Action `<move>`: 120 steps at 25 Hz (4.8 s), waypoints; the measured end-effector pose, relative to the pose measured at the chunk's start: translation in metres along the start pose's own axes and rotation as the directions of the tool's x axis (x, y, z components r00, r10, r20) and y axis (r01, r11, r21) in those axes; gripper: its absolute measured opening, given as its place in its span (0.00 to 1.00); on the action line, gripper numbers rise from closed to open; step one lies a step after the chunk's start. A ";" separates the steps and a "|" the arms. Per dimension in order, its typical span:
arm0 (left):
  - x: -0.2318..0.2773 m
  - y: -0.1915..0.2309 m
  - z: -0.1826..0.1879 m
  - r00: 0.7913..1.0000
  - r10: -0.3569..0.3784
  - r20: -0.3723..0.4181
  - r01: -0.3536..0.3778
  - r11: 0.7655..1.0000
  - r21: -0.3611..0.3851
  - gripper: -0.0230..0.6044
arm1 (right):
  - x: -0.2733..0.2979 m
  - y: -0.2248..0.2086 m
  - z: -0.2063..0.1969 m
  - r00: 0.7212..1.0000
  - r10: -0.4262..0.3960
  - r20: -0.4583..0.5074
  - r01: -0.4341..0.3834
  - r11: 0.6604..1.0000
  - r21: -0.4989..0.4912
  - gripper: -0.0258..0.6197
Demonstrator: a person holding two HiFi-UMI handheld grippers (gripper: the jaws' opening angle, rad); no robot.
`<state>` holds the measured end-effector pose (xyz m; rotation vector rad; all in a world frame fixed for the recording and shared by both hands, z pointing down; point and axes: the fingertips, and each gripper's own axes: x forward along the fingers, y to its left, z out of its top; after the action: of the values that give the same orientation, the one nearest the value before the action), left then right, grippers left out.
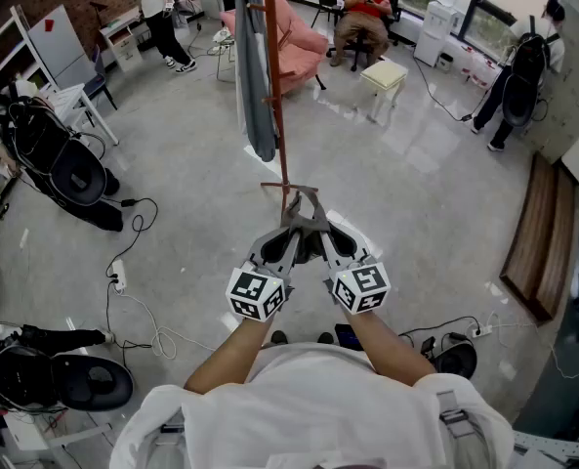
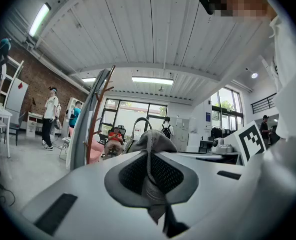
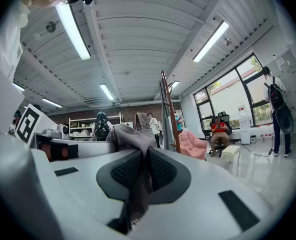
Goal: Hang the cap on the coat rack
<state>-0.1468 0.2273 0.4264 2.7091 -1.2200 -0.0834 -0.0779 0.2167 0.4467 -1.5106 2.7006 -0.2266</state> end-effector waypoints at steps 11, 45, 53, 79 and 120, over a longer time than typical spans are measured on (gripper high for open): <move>-0.003 -0.008 0.005 1.000 0.008 0.014 -0.008 1.000 -0.012 0.09 | -0.007 0.001 0.004 0.999 0.027 0.019 -0.028 0.999 0.025 0.10; 0.107 0.005 -0.001 0.994 0.107 0.004 -0.107 0.994 0.005 0.08 | 0.041 -0.104 0.007 0.991 0.136 0.008 -0.136 0.989 0.060 0.10; 0.164 0.068 0.021 0.996 0.083 0.027 -0.083 0.996 -0.013 0.09 | 0.120 -0.139 0.023 0.992 0.127 0.004 -0.127 0.991 0.035 0.10; 0.312 0.194 0.083 0.992 0.037 0.119 -0.038 0.999 0.004 0.08 | 0.285 -0.234 0.078 0.992 0.109 0.065 -0.110 0.994 0.009 0.10; 0.463 0.306 0.034 0.845 0.534 0.026 -0.534 0.846 0.006 0.08 | 0.476 -0.356 0.030 0.841 0.540 -0.039 -0.522 0.828 0.205 0.10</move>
<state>-0.0696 -0.3224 0.4559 2.2718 -1.9349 -0.0339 -0.0242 -0.3746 0.4872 -0.6645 2.9374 -0.5169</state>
